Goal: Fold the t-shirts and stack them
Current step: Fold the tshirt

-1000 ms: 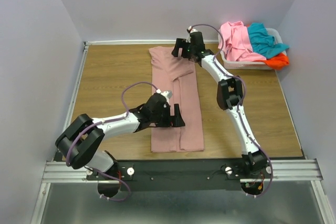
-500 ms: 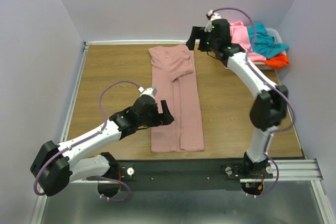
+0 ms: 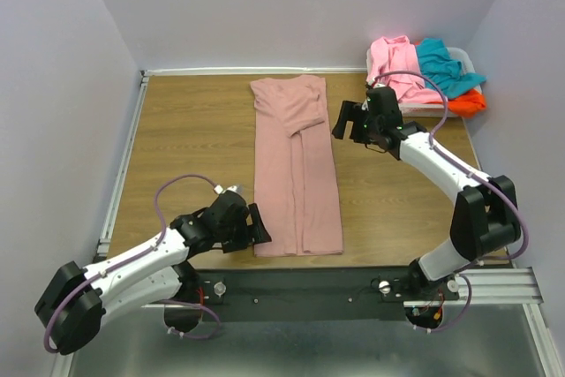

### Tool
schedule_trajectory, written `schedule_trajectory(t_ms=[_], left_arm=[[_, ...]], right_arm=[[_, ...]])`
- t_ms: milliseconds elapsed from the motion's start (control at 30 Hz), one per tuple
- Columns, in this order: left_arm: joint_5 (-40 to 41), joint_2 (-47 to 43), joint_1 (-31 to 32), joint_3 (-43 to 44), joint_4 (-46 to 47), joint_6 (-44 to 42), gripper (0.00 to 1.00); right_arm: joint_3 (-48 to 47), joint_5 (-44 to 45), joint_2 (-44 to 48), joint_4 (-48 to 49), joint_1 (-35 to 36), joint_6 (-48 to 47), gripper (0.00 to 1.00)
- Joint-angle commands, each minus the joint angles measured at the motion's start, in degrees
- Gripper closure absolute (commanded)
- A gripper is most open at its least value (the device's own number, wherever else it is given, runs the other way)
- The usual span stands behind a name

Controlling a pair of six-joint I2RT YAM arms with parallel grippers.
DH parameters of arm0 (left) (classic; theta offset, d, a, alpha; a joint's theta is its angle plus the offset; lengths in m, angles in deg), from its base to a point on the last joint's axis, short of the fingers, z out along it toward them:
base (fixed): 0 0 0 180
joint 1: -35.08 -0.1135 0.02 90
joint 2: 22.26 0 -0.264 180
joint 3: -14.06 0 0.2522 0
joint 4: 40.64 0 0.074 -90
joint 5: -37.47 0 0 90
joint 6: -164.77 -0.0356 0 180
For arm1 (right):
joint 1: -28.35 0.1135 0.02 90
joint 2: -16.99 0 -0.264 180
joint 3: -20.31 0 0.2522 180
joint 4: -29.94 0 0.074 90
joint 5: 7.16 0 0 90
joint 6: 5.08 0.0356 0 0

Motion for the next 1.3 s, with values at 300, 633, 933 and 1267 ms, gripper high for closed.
schedule_trajectory(t_ms=[300, 633, 933, 1267], left_arm=[[-8.12, -4.45, 0.61, -6.58, -1.99, 3.93, 0.64], [-4.07, 0.13, 0.52, -3.06, 0.29, 0.51, 1.0], [-5.13, -1.54, 0.61, -4.03, 3.98, 1.29, 1.0], [-6.0, -2.77, 0.52, -5.78, 5.92, 2.17, 1.0]], right_arm=[[14.63, -6.3, 10.69, 0.56, 0.19, 5.65, 0.0], [41.34, -30.48, 25.45, 6.91, 3.52, 14.01, 0.06], [47.69, -34.27, 29.42, -0.32, 7.83, 15.5, 0.15], [49.89, -33.74, 25.2, 0.3, 9.85, 15.94, 0.48]])
